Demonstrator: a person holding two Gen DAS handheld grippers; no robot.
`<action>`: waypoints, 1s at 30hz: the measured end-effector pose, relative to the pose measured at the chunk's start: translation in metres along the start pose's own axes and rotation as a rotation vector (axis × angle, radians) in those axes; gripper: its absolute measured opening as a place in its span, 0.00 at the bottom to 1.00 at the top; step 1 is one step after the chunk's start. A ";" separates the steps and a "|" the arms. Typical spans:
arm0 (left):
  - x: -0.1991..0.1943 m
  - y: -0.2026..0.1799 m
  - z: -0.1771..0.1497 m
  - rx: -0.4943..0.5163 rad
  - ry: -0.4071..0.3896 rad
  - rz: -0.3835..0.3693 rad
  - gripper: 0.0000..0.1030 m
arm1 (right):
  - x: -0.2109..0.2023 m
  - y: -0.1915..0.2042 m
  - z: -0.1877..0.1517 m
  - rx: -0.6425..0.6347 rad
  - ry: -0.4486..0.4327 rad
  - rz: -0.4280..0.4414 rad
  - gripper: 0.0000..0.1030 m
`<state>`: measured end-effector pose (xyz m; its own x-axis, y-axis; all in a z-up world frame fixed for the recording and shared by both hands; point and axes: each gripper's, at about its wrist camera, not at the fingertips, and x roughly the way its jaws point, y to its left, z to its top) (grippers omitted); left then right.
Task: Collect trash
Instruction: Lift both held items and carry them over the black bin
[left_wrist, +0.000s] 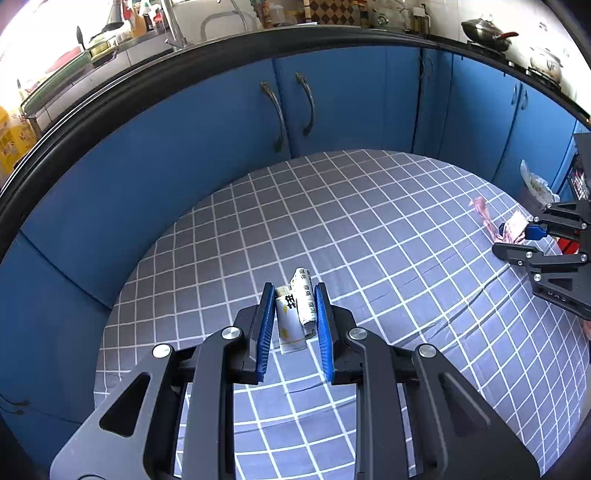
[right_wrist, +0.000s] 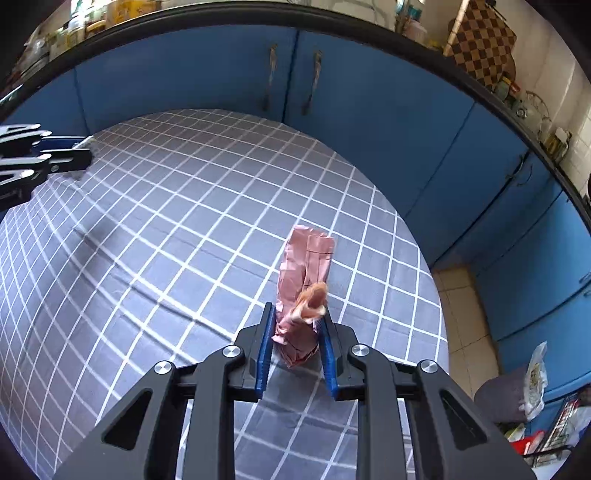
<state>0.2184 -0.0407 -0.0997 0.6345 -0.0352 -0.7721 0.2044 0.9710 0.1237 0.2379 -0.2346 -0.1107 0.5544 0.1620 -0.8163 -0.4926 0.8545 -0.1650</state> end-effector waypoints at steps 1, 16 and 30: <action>-0.002 -0.002 0.000 0.005 -0.003 0.001 0.22 | -0.003 0.003 -0.001 -0.009 -0.002 -0.001 0.21; -0.063 -0.029 -0.004 0.059 -0.067 -0.003 0.22 | -0.081 0.023 -0.016 -0.075 -0.070 -0.044 0.21; -0.107 -0.105 0.004 0.158 -0.103 -0.072 0.22 | -0.147 -0.006 -0.064 -0.031 -0.102 -0.128 0.21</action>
<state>0.1326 -0.1400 -0.0277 0.6852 -0.1350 -0.7158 0.3611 0.9164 0.1728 0.1164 -0.2951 -0.0246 0.6781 0.1033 -0.7277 -0.4334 0.8558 -0.2824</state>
